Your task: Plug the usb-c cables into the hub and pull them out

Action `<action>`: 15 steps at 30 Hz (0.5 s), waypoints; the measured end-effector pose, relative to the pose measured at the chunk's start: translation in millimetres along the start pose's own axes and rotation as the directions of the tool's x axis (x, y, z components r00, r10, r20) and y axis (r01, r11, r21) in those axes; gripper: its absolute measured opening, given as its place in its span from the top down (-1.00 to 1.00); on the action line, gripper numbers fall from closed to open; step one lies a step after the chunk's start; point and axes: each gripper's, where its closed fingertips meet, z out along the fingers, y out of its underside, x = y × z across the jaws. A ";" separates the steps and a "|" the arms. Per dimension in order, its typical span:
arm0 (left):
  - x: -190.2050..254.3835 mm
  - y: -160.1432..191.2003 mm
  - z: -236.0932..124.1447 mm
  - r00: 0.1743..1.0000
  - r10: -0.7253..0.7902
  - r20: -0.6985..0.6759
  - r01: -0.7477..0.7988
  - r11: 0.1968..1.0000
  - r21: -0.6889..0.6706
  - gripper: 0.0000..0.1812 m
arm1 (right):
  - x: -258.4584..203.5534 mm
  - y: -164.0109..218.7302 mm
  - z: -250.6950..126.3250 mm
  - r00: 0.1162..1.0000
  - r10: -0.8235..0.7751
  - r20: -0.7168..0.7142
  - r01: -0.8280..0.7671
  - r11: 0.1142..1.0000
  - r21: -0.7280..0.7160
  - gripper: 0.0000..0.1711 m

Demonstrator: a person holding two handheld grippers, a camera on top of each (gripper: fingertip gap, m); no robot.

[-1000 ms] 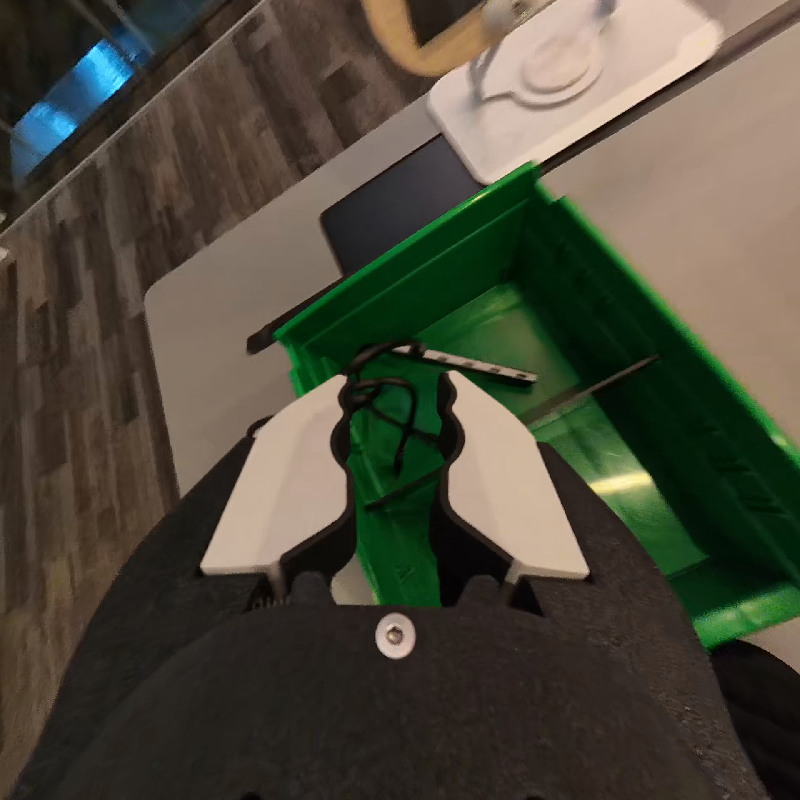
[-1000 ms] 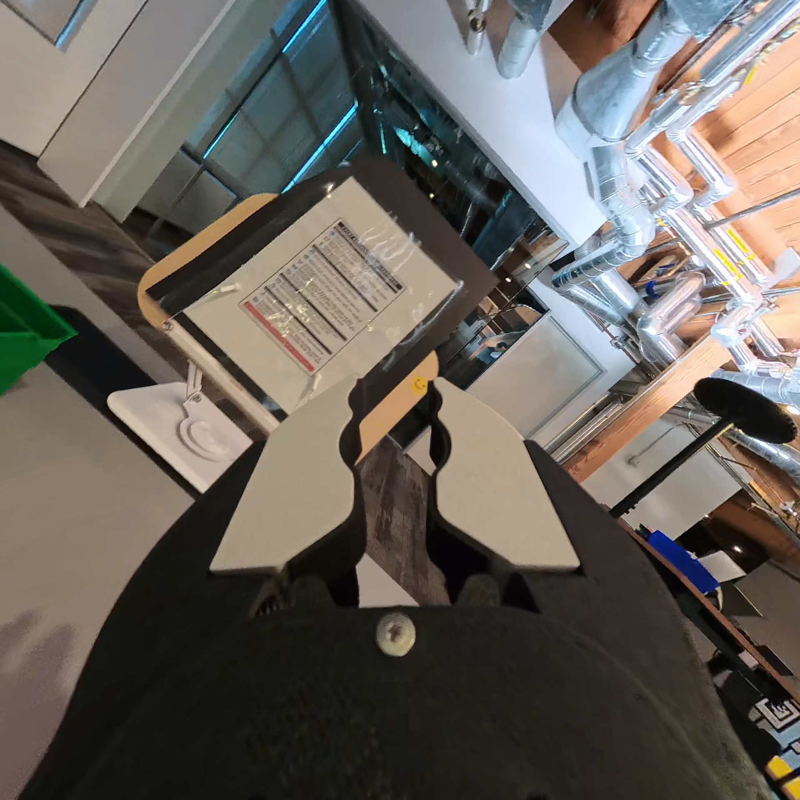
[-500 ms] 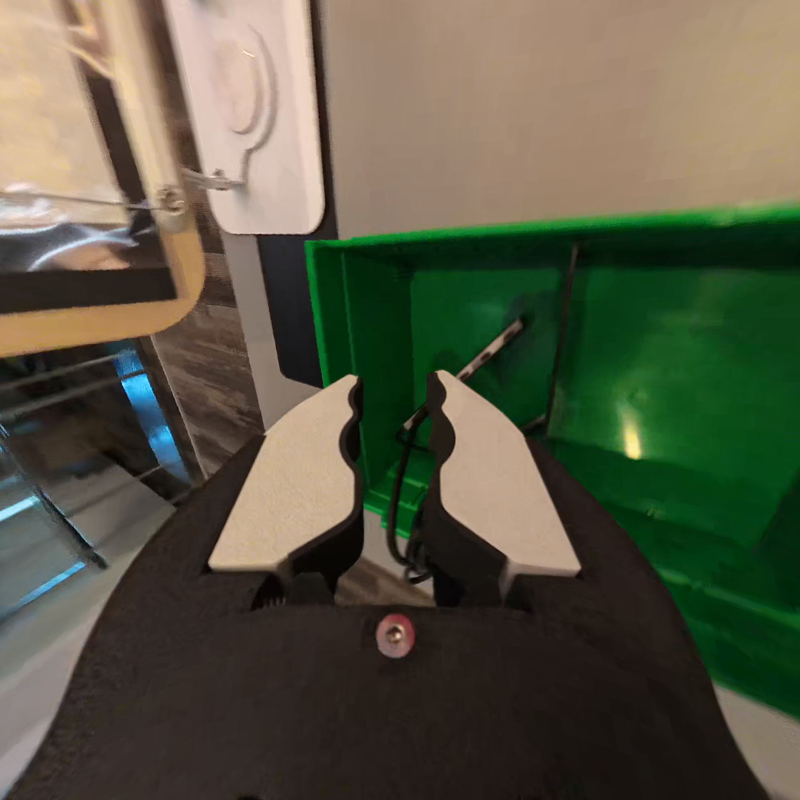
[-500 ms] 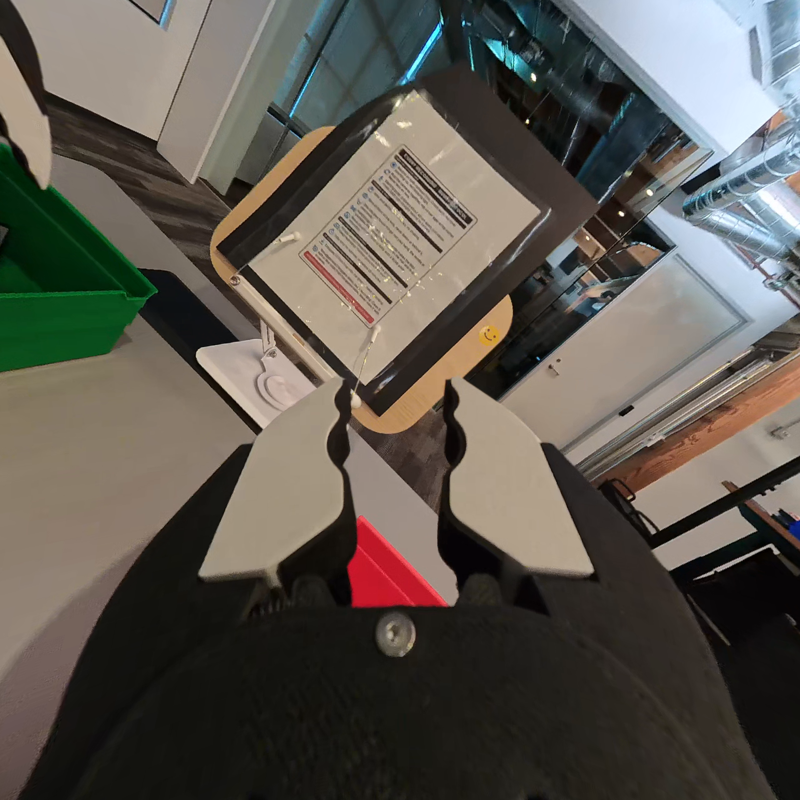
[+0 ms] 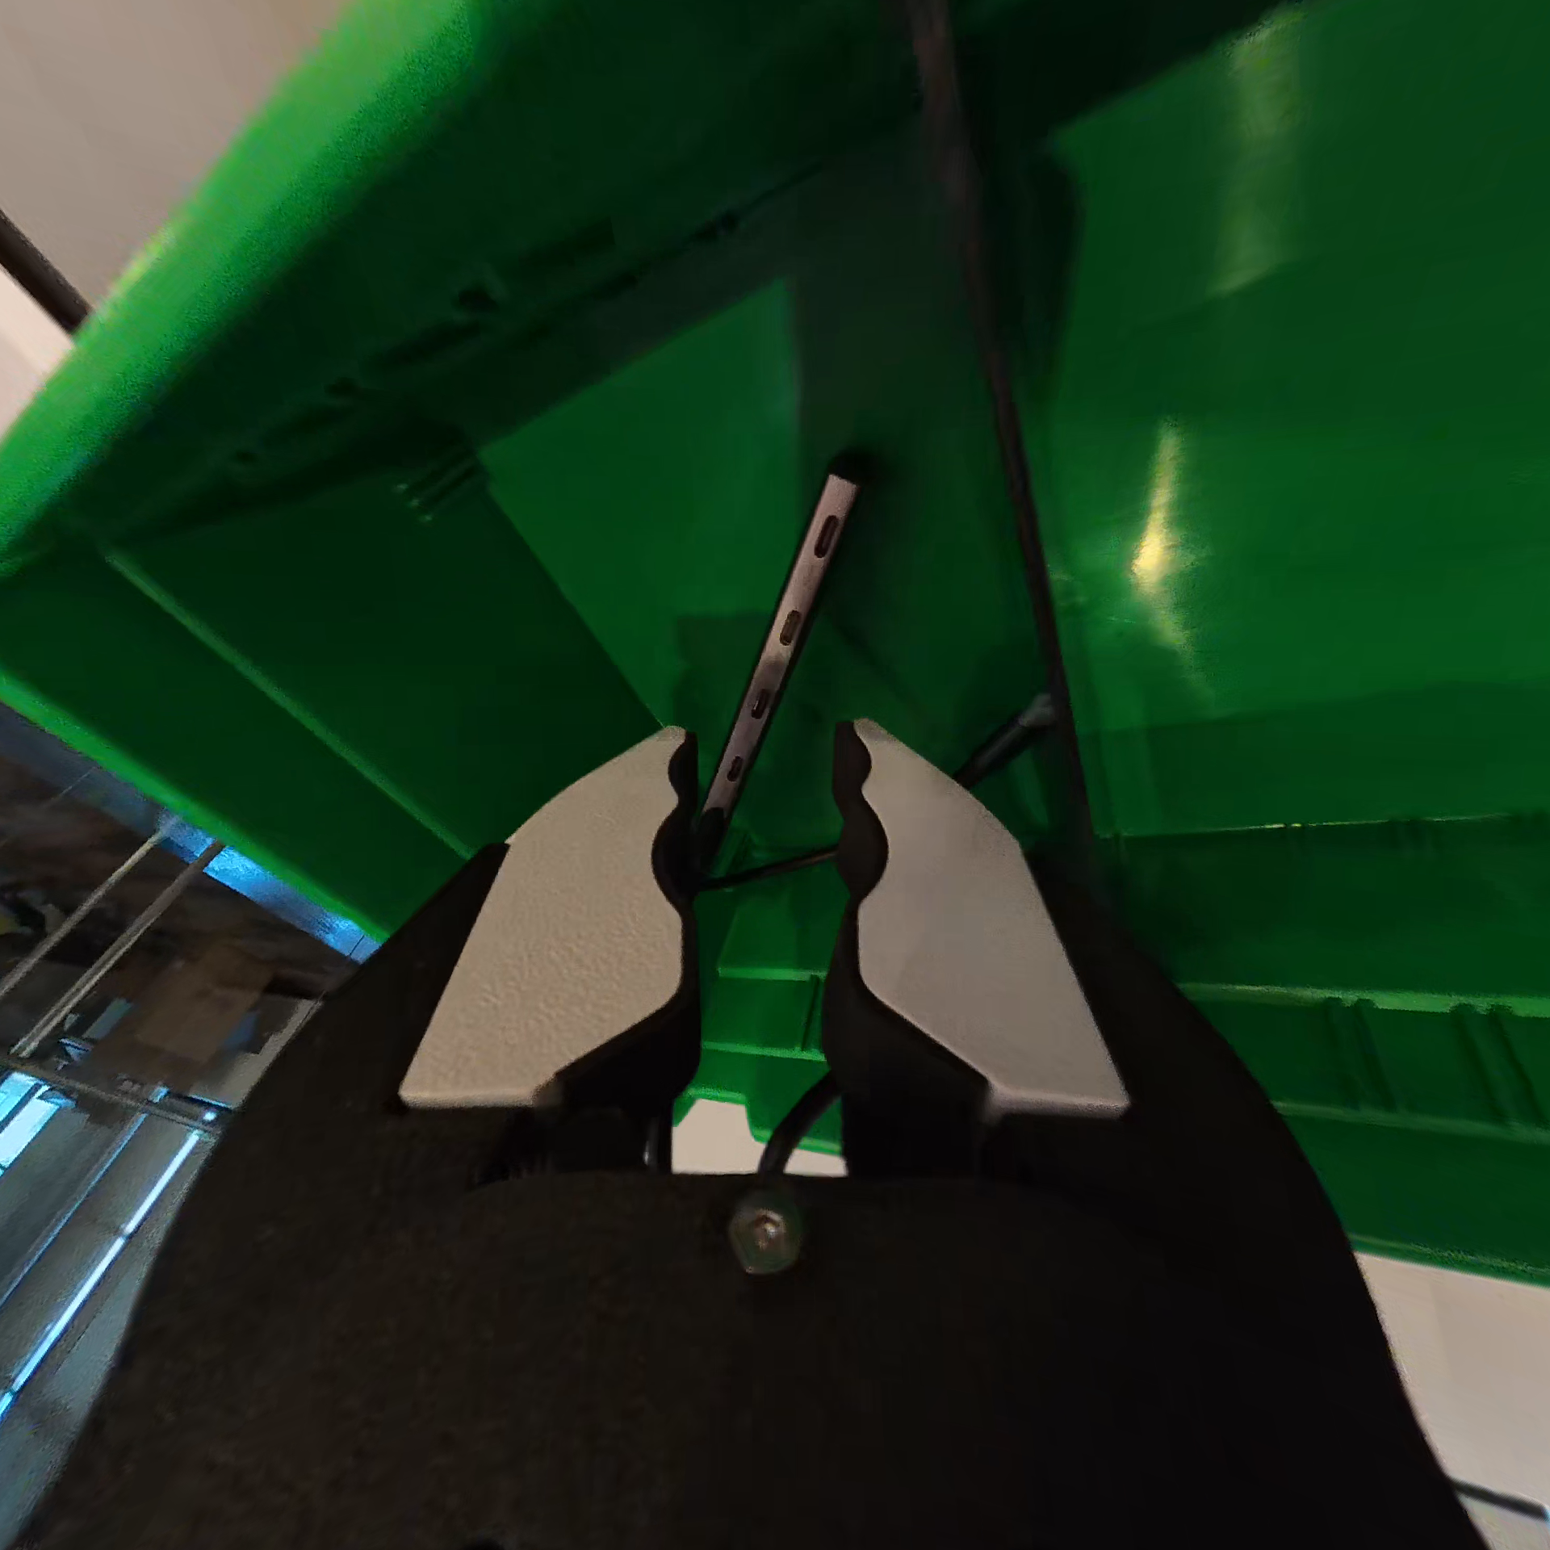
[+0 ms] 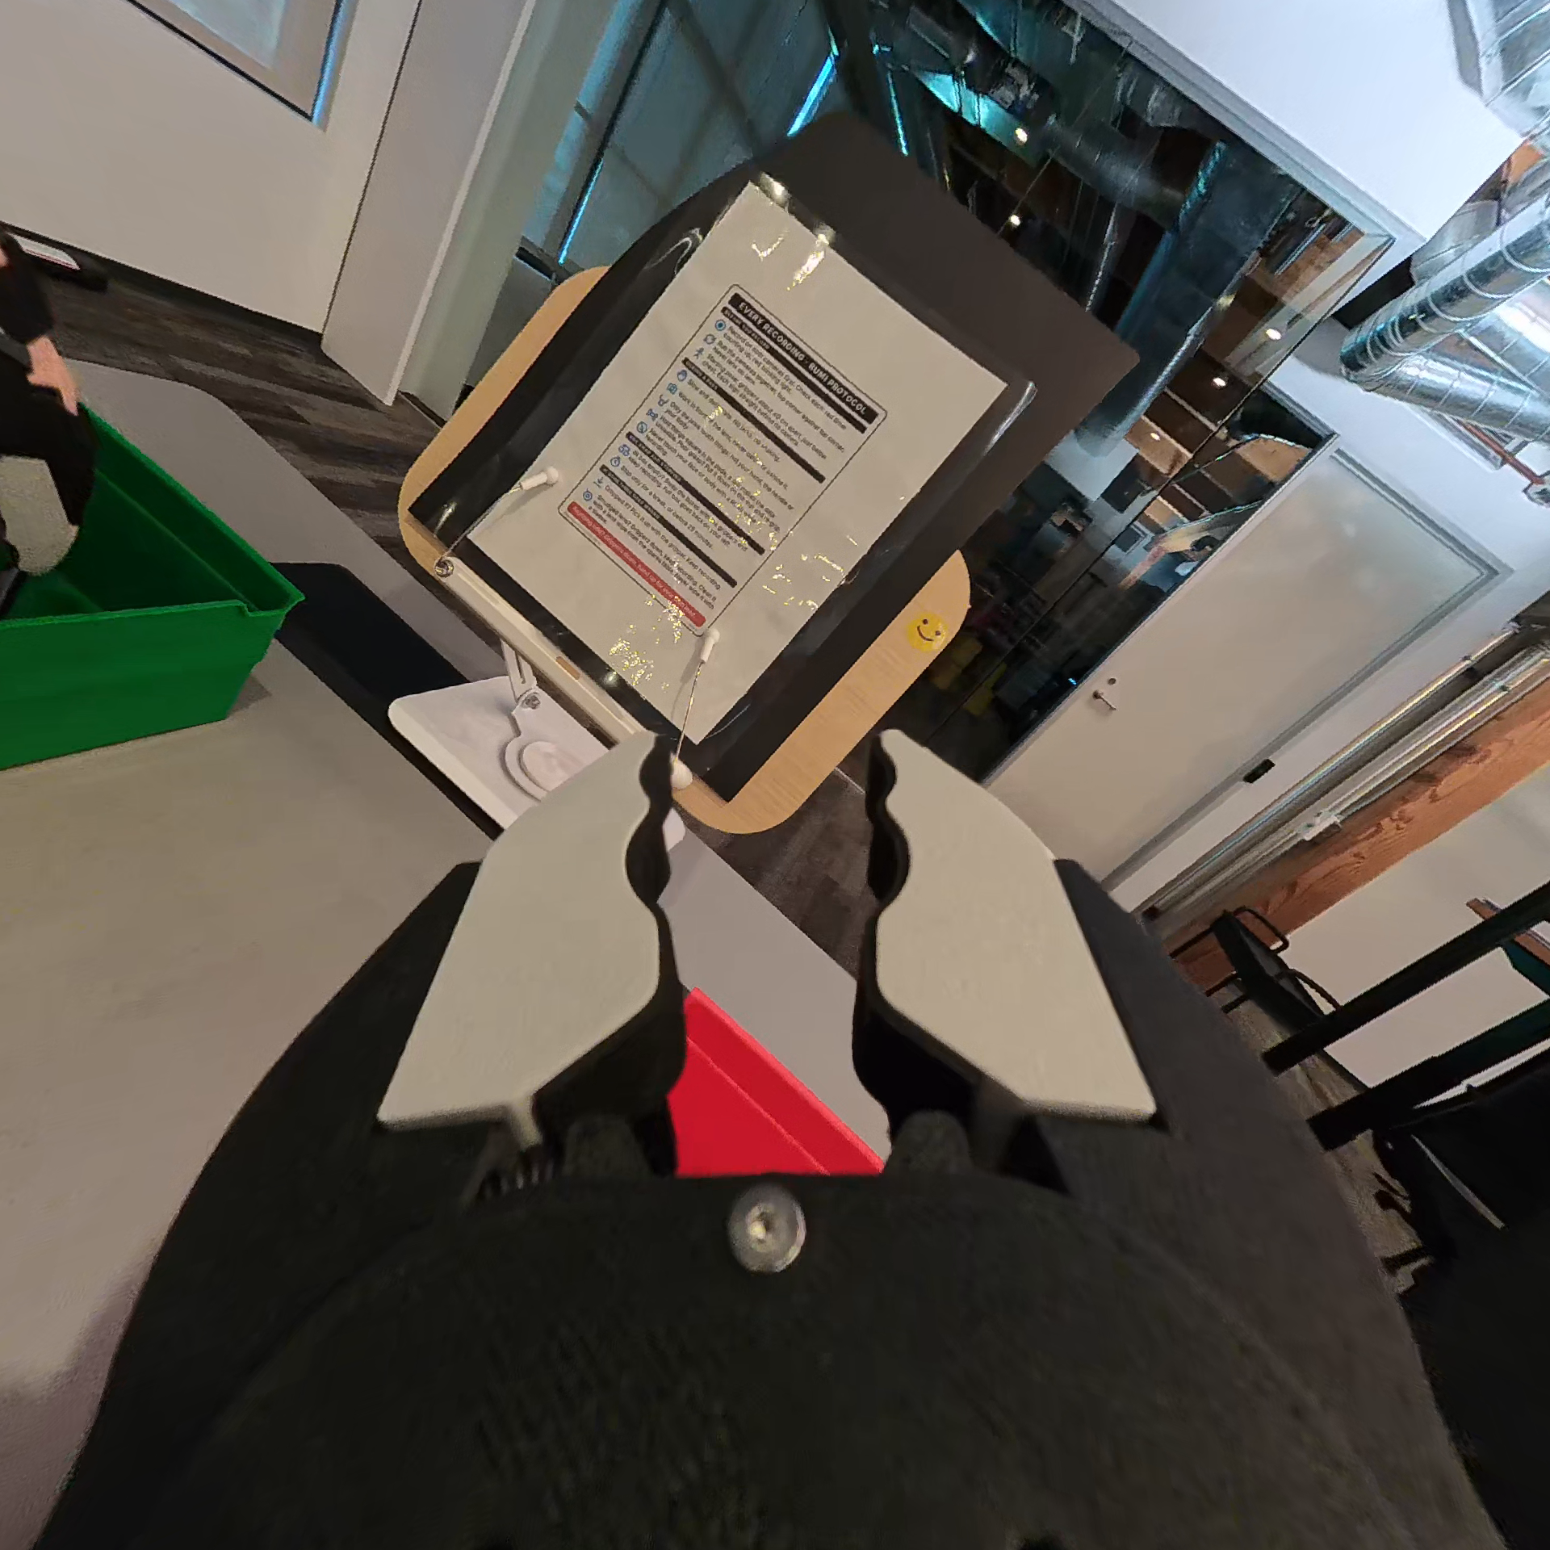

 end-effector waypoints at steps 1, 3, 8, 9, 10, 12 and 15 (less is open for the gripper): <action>-0.3 1.8 3.3 1.000 0.003 -0.006 -0.003 1.000 -0.012 0.66 | -0.4 1.0 0.5 1.000 0.004 0.005 -0.004 1.000 -0.003 0.46; -2.3 4.6 8.2 1.000 0.013 -0.009 -0.014 0.999 -0.040 0.67 | -1.2 2.1 1.2 1.000 0.000 0.008 0.000 1.000 -0.008 0.46; -4.3 12.5 17.7 0.999 0.042 -0.033 -0.045 0.994 -0.096 0.69 | -2.8 2.5 1.9 1.000 -0.019 0.013 0.019 1.000 -0.012 0.46; -4.9 13.3 19.4 0.998 0.051 -0.033 -0.054 0.993 -0.101 0.71 | -3.1 2.6 1.7 1.000 -0.019 0.015 0.019 1.000 -0.013 0.46; -5.4 13.7 21.3 0.998 0.058 -0.033 -0.061 0.993 -0.104 0.71 | -2.8 2.6 1.5 1.000 -0.018 0.016 0.018 1.000 -0.012 0.45; -6.3 13.3 25.1 0.997 0.071 -0.032 -0.075 0.991 -0.109 0.72 | -2.4 1.9 0.8 1.000 -0.014 0.018 0.014 1.000 -0.010 0.46; -6.1 8.7 28.9 0.996 0.083 -0.037 -0.085 0.993 -0.085 0.76 | -1.3 0.5 -0.6 1.000 -0.004 0.020 0.004 1.000 -0.002 0.46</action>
